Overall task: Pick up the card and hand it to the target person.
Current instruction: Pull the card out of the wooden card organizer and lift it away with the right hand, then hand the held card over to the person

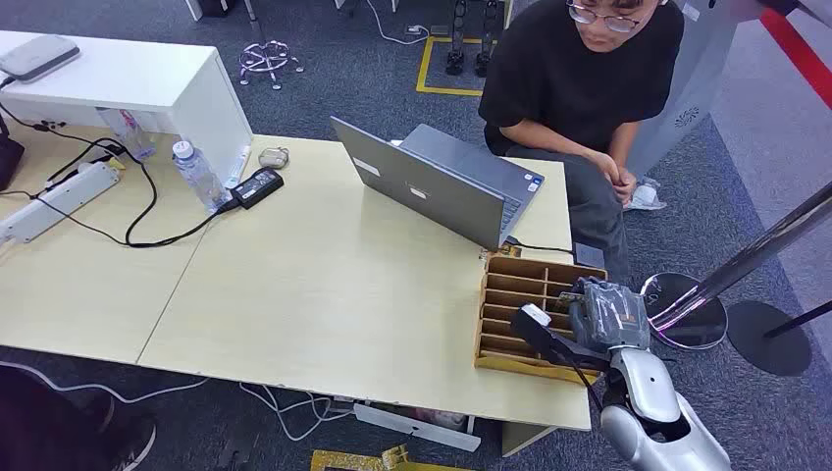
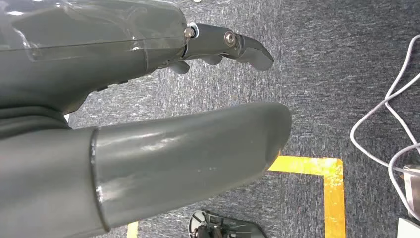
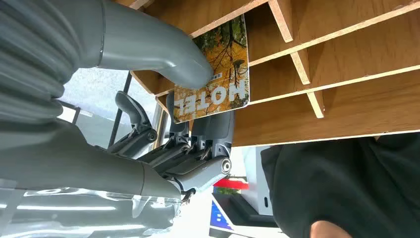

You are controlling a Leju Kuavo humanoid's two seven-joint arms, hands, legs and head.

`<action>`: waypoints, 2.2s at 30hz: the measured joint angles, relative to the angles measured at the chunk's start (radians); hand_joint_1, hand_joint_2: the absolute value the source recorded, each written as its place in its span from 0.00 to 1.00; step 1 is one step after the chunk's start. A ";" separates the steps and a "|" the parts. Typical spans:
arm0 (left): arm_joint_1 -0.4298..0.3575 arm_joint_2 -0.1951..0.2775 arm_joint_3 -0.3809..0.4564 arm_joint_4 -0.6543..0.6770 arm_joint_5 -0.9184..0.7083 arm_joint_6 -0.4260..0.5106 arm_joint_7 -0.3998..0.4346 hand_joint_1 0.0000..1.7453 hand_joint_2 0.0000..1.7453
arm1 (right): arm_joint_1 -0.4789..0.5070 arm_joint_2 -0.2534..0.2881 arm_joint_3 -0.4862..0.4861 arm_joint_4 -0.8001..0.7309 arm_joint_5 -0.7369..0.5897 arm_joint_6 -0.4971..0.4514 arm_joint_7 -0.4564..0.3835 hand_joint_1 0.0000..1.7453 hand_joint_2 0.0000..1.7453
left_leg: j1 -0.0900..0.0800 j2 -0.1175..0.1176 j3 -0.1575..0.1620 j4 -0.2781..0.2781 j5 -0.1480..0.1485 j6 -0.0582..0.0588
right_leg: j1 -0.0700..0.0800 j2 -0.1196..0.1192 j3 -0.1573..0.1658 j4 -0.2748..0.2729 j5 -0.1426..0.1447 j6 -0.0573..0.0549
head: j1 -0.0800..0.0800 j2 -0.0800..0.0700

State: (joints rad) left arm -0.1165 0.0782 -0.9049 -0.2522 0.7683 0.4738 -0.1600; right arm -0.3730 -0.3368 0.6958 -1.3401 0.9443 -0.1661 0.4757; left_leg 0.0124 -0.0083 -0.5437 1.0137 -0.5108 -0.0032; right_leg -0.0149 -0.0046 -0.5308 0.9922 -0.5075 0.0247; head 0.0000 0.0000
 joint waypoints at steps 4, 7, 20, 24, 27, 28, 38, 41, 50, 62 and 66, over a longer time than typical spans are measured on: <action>0.000 0.000 0.000 0.000 0.000 0.001 -0.002 0.00 0.00 | 0.006 0.000 -0.001 0.000 -0.015 -0.033 -0.003 0.96 1.00 | 0.000 0.000 0.000 0.000 0.000 0.000 | 0.000 0.000 0.000 0.000 0.000 0.000 | 0.000 0.000; 0.000 0.000 0.000 0.000 0.000 0.001 -0.004 0.00 0.00 | 0.013 -0.001 -0.008 -0.007 -0.039 -0.061 -0.013 0.98 1.00 | 0.000 0.000 0.000 0.000 0.000 0.000 | 0.000 0.000 0.000 0.000 0.000 0.000 | 0.000 0.000; 0.001 0.000 0.000 0.000 0.004 0.002 -0.010 0.00 0.00 | 0.054 -0.017 -0.035 -0.086 -0.061 -0.083 -0.027 0.97 1.00 | 0.000 0.000 0.000 0.000 0.000 0.000 | 0.000 0.000 0.000 0.000 0.000 0.000 | 0.000 0.000; 0.001 0.000 0.000 0.000 0.005 0.003 -0.010 0.00 0.00 | 0.061 -0.019 -0.042 -0.107 -0.062 -0.082 -0.028 0.99 1.00 | 0.000 0.000 0.000 0.000 0.000 0.000 | 0.000 0.000 0.000 0.000 0.000 0.000 | 0.000 0.000; 0.001 0.000 0.000 0.000 0.006 0.004 -0.011 0.00 0.00 | 0.063 -0.021 -0.043 -0.119 -0.061 -0.081 -0.029 1.00 1.00 | 0.000 0.000 0.000 0.000 0.000 0.000 | 0.000 0.000 0.000 0.000 0.000 0.000 | 0.000 0.000; 0.001 0.000 0.000 0.000 0.007 0.004 -0.011 0.00 0.00 | 0.064 -0.021 -0.043 -0.123 -0.061 -0.081 -0.029 1.00 1.00 | 0.000 0.000 0.000 0.000 0.000 0.000 | 0.000 0.000 0.000 0.000 0.000 0.000 | 0.000 0.000; 0.001 0.000 0.000 0.000 0.010 0.004 -0.011 0.00 0.00 | 0.065 -0.026 -0.043 -0.142 -0.060 -0.080 -0.030 1.00 1.00 | 0.000 0.000 0.000 0.000 0.000 0.000 | 0.000 0.000 0.000 0.000 0.000 0.000 | 0.000 0.000; 0.001 0.000 0.000 0.000 0.010 0.004 -0.011 0.00 0.00 | 0.065 -0.026 -0.044 -0.145 -0.058 -0.080 -0.030 1.00 1.00 | 0.000 0.000 0.000 0.000 0.000 0.000 | 0.000 0.000 0.000 0.000 0.000 0.000 | 0.000 0.000; 0.001 0.000 0.000 0.000 0.017 0.010 -0.011 0.00 0.00 | 0.069 -0.048 -0.064 -0.206 0.035 -0.075 -0.004 1.00 1.00 | 0.000 0.000 0.000 0.000 0.000 0.000 | 0.000 0.000 0.000 0.000 0.000 0.000 | 0.000 0.000; 0.002 0.000 0.000 0.000 0.000 0.008 -0.008 0.00 0.00 | 0.040 -0.089 -0.159 -0.305 0.068 -0.129 -0.038 0.96 1.00 | 0.000 0.000 -0.001 0.000 0.000 0.000 | 0.000 0.000 0.000 0.000 0.000 0.000 | 0.000 0.000; 0.001 0.000 -0.002 0.000 -0.010 0.004 -0.006 0.00 0.00 | 0.018 -0.089 -0.176 -0.301 0.045 -0.159 -0.064 0.97 1.00 | 0.000 0.000 -0.001 0.000 0.000 0.000 | 0.000 0.000 0.000 0.000 0.000 0.000 | 0.000 0.000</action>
State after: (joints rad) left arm -0.1151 0.0782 -0.9065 -0.2522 0.7582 0.4775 -0.1665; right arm -0.3555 -0.4253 0.5198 -1.6414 0.9897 -0.3255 0.4117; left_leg 0.0122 -0.0080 -0.5444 1.0140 -0.5108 -0.0032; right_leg -0.0151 -0.0046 -0.5312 0.9922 -0.5073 0.0250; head 0.0000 0.0000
